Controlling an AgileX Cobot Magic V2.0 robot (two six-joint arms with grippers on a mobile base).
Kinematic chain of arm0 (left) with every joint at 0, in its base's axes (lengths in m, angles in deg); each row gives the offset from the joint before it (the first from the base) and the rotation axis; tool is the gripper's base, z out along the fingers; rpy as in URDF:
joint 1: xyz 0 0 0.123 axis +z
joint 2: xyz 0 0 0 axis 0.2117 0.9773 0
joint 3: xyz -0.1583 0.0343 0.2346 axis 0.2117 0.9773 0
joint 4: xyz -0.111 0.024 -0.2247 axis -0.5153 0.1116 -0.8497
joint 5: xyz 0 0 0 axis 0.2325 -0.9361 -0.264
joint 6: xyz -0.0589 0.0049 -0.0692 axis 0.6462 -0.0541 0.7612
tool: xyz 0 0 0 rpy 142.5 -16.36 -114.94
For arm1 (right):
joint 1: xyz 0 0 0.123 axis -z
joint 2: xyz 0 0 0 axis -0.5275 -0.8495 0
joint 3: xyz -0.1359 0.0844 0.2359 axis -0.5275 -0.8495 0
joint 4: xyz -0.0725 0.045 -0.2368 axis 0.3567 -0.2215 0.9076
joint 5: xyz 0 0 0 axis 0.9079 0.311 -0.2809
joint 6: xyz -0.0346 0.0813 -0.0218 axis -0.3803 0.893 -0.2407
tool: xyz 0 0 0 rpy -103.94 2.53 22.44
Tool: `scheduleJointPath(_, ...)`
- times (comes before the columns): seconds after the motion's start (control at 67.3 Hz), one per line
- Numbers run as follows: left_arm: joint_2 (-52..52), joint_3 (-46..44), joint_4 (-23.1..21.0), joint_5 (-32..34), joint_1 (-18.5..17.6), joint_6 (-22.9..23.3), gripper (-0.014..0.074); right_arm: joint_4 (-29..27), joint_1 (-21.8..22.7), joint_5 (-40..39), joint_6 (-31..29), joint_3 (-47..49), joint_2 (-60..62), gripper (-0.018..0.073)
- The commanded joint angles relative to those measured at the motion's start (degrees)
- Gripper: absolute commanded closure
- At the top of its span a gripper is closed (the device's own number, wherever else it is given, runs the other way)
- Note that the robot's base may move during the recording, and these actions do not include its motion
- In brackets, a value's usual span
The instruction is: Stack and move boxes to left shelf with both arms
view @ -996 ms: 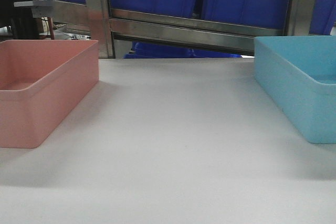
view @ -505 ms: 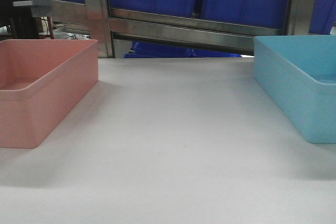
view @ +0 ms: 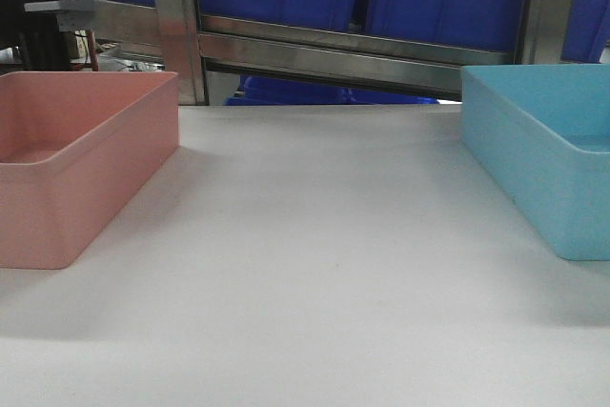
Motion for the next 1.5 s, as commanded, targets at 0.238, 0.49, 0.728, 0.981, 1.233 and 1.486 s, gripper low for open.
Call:
scheduleJointPath(0.238, 23.37, -19.23, 0.20, -11.90, -0.33, -0.09, 0.0242, 0.22, 0.25, -5.52, -0.43, 1.09, 1.21, 0.0505)
scheduleJointPath(0.49, 41.27, -34.83, 1.43, -24.58, 5.95, -3.56, 0.0021, 0.22, 0.25, -5.52, -0.43, 1.09, 1.21, 0.0505)
scheduleJointPath(0.728, 59.67, -53.20, -9.66, -38.54, 15.67, -21.17, 0.0024, 0.22, 0.25, -5.52, -0.43, 1.09, 1.21, 0.0505)
scheduleJointPath(0.981, 74.35, -61.75, -8.78, -36.39, 17.17, -26.99, 0.0024, 0.22, 0.25, -5.52, -0.43, 1.09, 1.21, 0.0505)
scheduleJointPath(1.233, 83.49, -62.32, -9.02, -28.94, 17.98, -27.01, 0.0024, 0.22, 0.25, -5.52, -0.43, 1.09, 1.21, 0.0505)
scheduleJointPath(1.486, 85.75, -62.32, -10.96, -27.88, 19.64, -27.01, 0.0157, 0.22, 0.25, -5.52, -0.43, 1.09, 1.21, 0.0505)
